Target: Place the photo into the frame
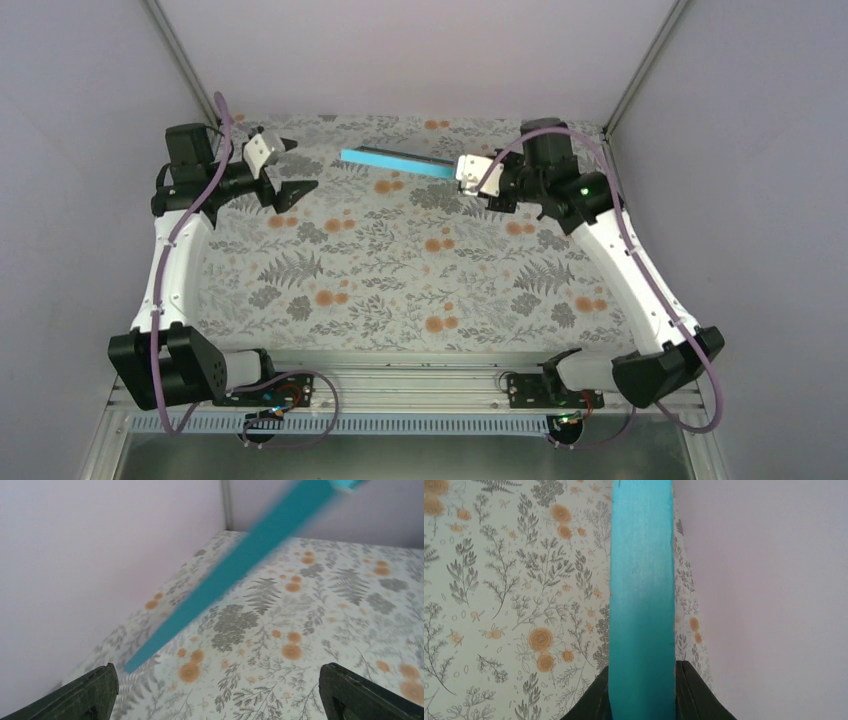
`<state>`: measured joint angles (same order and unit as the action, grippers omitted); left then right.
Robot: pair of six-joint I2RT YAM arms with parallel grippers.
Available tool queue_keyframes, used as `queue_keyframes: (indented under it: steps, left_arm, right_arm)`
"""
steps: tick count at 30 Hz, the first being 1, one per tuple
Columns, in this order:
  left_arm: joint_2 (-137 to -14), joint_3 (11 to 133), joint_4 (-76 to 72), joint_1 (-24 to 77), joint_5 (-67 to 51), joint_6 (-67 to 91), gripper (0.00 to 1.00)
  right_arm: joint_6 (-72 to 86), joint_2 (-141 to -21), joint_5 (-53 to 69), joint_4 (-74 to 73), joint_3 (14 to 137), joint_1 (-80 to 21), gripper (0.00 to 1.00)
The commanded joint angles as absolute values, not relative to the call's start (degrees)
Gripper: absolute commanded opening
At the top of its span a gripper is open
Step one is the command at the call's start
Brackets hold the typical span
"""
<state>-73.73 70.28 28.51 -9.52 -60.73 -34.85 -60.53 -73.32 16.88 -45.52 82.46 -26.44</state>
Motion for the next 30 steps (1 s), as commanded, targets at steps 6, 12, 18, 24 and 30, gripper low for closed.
queue_keyframes:
  steps: [6, 12, 18, 24, 30]
  left_arm:
    - [-75.6, 70.7, 37.6, -7.5, -70.0, -55.1, 0.93]
    - [-78.5, 70.3, 23.6, -5.7, -66.5, -37.5, 0.85]
    - [-80.4, 70.9, 17.9, -3.2, -60.3, -30.5, 0.85]
    - [-79.9, 69.3, 8.9, -3.2, -56.7, -20.0, 0.86]
    - [-80.2, 69.3, 7.4, -3.3, -54.6, -16.3, 0.88]
  right_arm:
    - [-51.3, -79.4, 29.4, -55.2, 98.7, -23.0, 0.04]
    - [-45.9, -83.1, 35.3, -58.0, 106.9, -21.4, 0.04]
    - [-33.7, -83.5, 41.4, -53.5, 108.8, -16.8, 0.04]
    - [-22.3, -85.9, 49.8, -51.7, 110.0, -11.3, 0.04]
    - [-14.7, -88.5, 58.8, -51.2, 111.1, -6.6, 0.04]
